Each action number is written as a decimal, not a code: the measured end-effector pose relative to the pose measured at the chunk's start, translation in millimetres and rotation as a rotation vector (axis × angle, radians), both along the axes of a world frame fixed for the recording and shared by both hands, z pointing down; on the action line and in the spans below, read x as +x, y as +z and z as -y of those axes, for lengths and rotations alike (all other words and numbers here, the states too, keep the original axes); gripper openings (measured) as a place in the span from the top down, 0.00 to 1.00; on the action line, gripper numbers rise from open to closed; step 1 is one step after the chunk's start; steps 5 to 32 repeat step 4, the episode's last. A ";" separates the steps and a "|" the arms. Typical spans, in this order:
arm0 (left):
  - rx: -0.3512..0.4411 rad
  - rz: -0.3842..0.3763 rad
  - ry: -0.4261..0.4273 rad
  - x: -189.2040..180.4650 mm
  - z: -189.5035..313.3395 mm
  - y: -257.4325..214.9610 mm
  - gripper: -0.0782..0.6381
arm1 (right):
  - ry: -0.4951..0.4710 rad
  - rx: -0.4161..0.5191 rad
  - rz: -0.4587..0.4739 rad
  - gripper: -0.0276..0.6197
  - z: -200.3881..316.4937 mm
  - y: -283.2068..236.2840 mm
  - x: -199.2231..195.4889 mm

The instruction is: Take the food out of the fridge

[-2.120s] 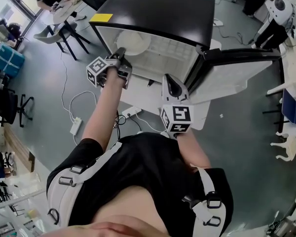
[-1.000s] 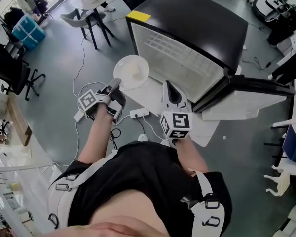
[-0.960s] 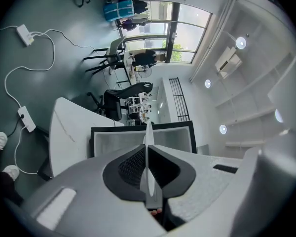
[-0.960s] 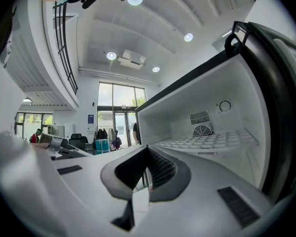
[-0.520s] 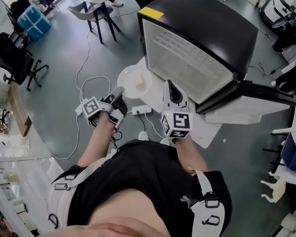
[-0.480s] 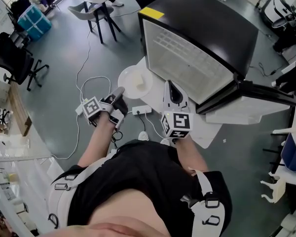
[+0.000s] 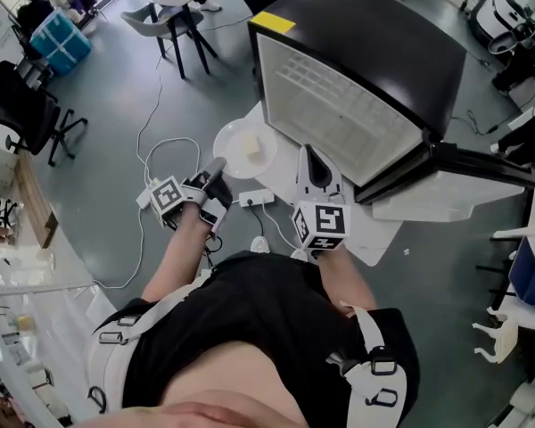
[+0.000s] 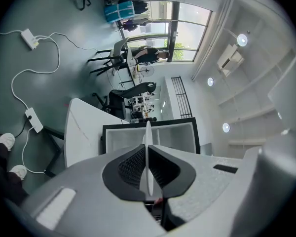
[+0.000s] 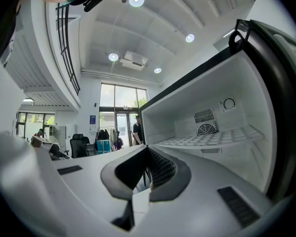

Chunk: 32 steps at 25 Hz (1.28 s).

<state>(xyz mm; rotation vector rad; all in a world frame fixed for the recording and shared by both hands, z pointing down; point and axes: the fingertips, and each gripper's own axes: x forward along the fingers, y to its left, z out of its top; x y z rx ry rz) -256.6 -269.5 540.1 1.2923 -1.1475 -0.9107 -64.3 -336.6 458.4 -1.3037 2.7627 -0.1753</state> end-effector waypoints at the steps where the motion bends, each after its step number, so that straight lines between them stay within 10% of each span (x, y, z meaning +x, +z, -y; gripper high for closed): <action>1: 0.002 -0.009 0.003 0.3 0.5 -0.3 0.87 | 0.004 -0.001 0.001 0.95 0.7 0.6 1.2; 32: 0.009 -0.031 0.014 2.4 2.4 -1.7 0.87 | 0.015 -0.004 -0.001 0.95 3.3 2.2 4.6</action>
